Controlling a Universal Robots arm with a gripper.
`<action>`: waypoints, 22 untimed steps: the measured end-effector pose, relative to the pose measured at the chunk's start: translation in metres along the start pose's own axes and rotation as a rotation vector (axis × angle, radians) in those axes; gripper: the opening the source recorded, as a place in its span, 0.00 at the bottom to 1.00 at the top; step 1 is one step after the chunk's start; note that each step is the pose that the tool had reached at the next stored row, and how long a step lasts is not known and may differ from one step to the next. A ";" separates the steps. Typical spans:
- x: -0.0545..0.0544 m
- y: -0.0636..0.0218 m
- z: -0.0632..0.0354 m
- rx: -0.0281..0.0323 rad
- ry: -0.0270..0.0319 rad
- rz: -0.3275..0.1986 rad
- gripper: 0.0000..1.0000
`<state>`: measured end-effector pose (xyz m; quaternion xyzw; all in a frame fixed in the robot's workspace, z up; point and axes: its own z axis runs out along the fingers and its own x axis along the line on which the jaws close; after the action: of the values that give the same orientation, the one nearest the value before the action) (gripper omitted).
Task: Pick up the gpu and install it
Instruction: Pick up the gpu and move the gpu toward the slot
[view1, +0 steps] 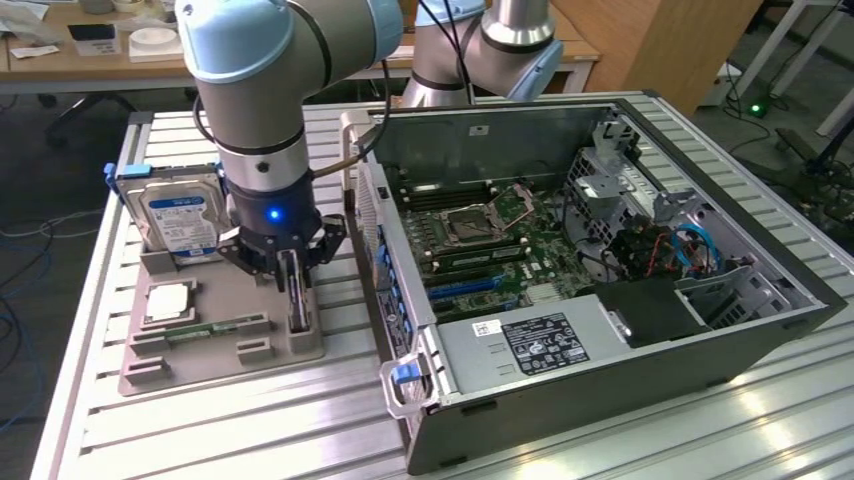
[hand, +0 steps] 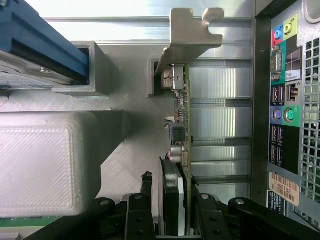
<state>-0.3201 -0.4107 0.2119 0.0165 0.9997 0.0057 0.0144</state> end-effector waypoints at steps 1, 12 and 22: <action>0.000 0.0000 0.0001 -0.0001 -0.0001 0.000 0.38; -0.002 0.0000 0.0004 0.0001 0.0002 0.000 0.30; -0.002 0.0000 0.0008 0.0002 0.0001 0.000 0.28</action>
<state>-0.3183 -0.4107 0.2112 0.0165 0.9997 0.0056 0.0143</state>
